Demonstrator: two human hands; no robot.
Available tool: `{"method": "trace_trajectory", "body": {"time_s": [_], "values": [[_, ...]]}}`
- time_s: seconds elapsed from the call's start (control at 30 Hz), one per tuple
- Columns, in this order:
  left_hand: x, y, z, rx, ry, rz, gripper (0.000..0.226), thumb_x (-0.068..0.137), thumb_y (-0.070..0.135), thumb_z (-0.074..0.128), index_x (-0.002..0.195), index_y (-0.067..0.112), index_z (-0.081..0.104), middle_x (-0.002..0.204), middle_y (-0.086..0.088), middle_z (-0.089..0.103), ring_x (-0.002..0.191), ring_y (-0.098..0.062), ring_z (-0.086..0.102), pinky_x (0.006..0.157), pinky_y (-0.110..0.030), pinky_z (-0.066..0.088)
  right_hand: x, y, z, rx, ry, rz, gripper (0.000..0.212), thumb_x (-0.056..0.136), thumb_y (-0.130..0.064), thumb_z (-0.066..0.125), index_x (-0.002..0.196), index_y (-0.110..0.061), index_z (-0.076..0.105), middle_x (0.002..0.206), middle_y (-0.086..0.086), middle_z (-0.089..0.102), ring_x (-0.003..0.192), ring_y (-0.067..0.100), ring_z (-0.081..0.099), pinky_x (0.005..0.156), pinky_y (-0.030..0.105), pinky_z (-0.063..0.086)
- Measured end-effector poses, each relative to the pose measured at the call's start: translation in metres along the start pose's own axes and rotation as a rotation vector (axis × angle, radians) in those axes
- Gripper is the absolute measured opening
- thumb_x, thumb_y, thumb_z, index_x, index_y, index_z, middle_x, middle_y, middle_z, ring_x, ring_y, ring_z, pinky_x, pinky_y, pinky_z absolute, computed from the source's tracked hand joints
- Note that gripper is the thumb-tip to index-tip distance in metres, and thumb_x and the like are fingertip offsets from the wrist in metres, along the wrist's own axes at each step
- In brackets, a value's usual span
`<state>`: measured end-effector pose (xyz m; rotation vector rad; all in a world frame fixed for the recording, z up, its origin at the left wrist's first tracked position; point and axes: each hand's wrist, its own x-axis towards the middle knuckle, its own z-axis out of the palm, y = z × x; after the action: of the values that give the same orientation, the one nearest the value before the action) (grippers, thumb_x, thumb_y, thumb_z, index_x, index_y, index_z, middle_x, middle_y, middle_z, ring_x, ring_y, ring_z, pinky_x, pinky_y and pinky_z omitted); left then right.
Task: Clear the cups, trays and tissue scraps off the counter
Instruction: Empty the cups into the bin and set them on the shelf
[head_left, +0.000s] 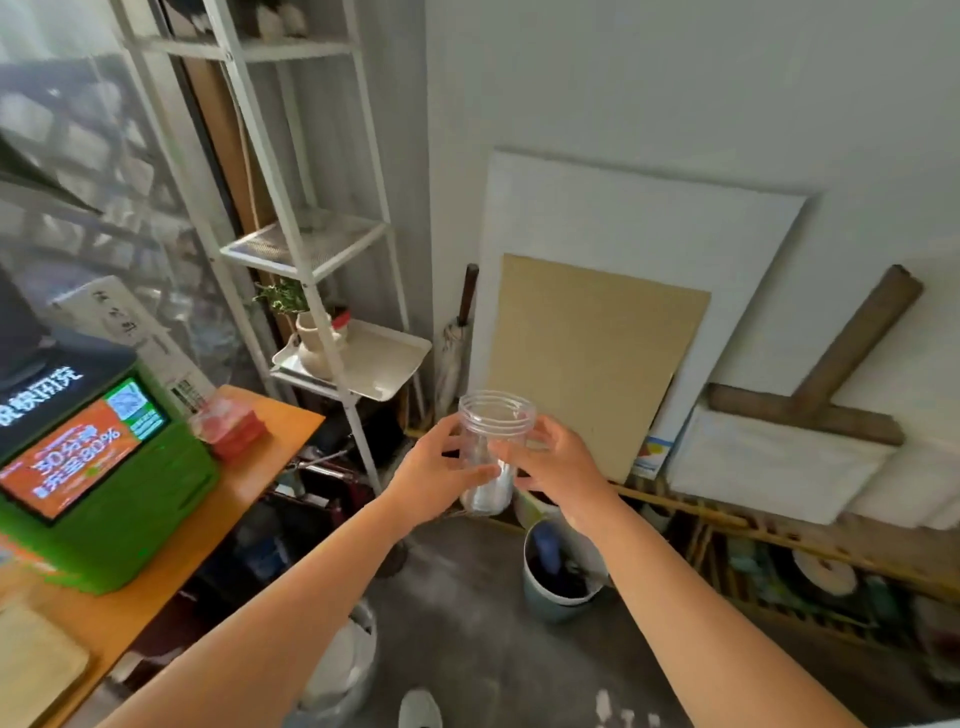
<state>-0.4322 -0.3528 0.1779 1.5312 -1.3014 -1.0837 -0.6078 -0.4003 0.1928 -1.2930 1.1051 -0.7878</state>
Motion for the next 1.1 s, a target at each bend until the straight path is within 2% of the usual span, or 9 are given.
{"method": "trace_trajectory", "body": {"time_s": [0.13, 0.3, 0.43, 0.5, 0.63, 0.77, 0.9, 1.0, 1.1], "values": [[0.061, -0.015, -0.020, 0.003, 0.024, -0.026, 0.074, 0.067, 0.037, 0.085, 0.134, 0.030, 0.053, 0.118, 0.003, 0.068, 0.108, -0.015, 0.065, 0.097, -0.047, 0.053, 0.074, 0.004, 0.008, -0.010, -0.026, 0.027, 0.059, 0.070, -0.034, 0.088, 0.121, -0.024, 0.062, 0.121, -0.009, 0.063, 0.105, 0.012, 0.066, 0.076, 0.035, 0.062], [0.154, -0.029, -0.064, 0.001, 0.080, -0.085, 0.073, 0.064, 0.045, 0.083, 0.131, 0.034, 0.054, 0.118, 0.008, 0.067, 0.106, -0.013, 0.066, 0.096, -0.046, 0.053, 0.190, -0.009, 0.032, -0.124, -0.086, 0.030, 0.062, 0.056, -0.055, 0.085, 0.111, -0.035, 0.064, 0.121, -0.013, 0.064, 0.107, 0.015, 0.067, 0.083, 0.044, 0.061], [0.222, -0.044, -0.102, 0.041, 0.172, -0.148, 0.055, 0.066, 0.043, 0.085, 0.110, 0.054, 0.054, 0.112, 0.013, 0.067, 0.089, -0.008, 0.071, 0.080, -0.029, 0.056, 0.279, -0.017, 0.056, -0.229, -0.139, 0.006, 0.076, 0.055, -0.056, 0.086, 0.123, -0.036, 0.060, 0.118, -0.020, 0.062, 0.104, 0.010, 0.067, 0.088, 0.044, 0.059], [0.249, -0.056, -0.115, 0.047, 0.230, -0.164, 0.055, 0.068, 0.039, 0.086, 0.106, 0.054, 0.050, 0.106, 0.019, 0.065, 0.079, -0.001, 0.071, 0.071, -0.020, 0.053, 0.315, -0.013, 0.068, -0.246, -0.183, 0.021, 0.088, 0.054, -0.055, 0.087, 0.134, -0.037, 0.053, 0.121, -0.019, 0.059, 0.105, 0.013, 0.067, 0.089, 0.045, 0.059], [0.293, -0.084, -0.128, 0.028, 0.350, -0.234, 0.073, 0.070, 0.032, 0.086, 0.128, 0.050, 0.044, 0.102, 0.026, 0.061, 0.082, 0.008, 0.065, 0.067, -0.008, 0.049, 0.378, 0.003, 0.093, -0.261, -0.265, 0.046, 0.087, 0.057, -0.051, 0.088, 0.134, -0.041, 0.048, 0.123, -0.018, 0.058, 0.106, 0.005, 0.064, 0.082, 0.030, 0.058], [0.345, -0.122, -0.142, 0.021, 0.485, -0.343, 0.073, 0.074, 0.033, 0.082, 0.134, 0.043, 0.043, 0.102, 0.029, 0.059, 0.099, -0.010, 0.065, 0.080, -0.026, 0.050, 0.450, 0.021, 0.121, -0.278, -0.349, 0.052, 0.079, 0.060, -0.042, 0.091, 0.124, -0.047, 0.043, 0.120, -0.023, 0.056, 0.103, -0.005, 0.060, 0.065, 0.009, 0.050], [0.405, -0.165, -0.157, 0.026, 0.600, -0.425, 0.079, 0.079, 0.025, 0.077, 0.145, 0.041, 0.037, 0.123, 0.012, 0.063, 0.112, -0.015, 0.062, 0.093, -0.032, 0.053, 0.526, 0.048, 0.151, -0.326, -0.420, 0.071, 0.079, 0.064, -0.038, 0.088, 0.127, -0.040, 0.042, 0.122, -0.015, 0.056, 0.108, 0.003, 0.058, 0.072, 0.012, 0.047], [0.445, -0.200, -0.160, -0.074, 0.677, -0.491, 0.076, 0.080, 0.017, 0.079, 0.144, 0.036, 0.041, 0.119, 0.021, 0.059, 0.114, -0.009, 0.058, 0.079, -0.004, 0.047, 0.574, 0.079, 0.169, -0.332, -0.447, 0.085, 0.078, 0.070, -0.026, 0.087, 0.134, -0.030, 0.043, 0.115, -0.018, 0.053, 0.103, 0.001, 0.056, 0.068, 0.003, 0.046], [0.474, -0.232, -0.161, -0.120, 0.757, -0.507, 0.077, 0.083, 0.005, 0.075, 0.144, 0.035, 0.041, 0.130, 0.013, 0.057, 0.117, -0.002, 0.054, 0.078, 0.000, 0.044, 0.610, 0.105, 0.186, -0.351, -0.459, 0.102, 0.080, 0.071, -0.025, 0.086, 0.137, -0.028, 0.042, 0.105, -0.027, 0.050, 0.094, -0.013, 0.052, 0.068, -0.003, 0.042]]}}
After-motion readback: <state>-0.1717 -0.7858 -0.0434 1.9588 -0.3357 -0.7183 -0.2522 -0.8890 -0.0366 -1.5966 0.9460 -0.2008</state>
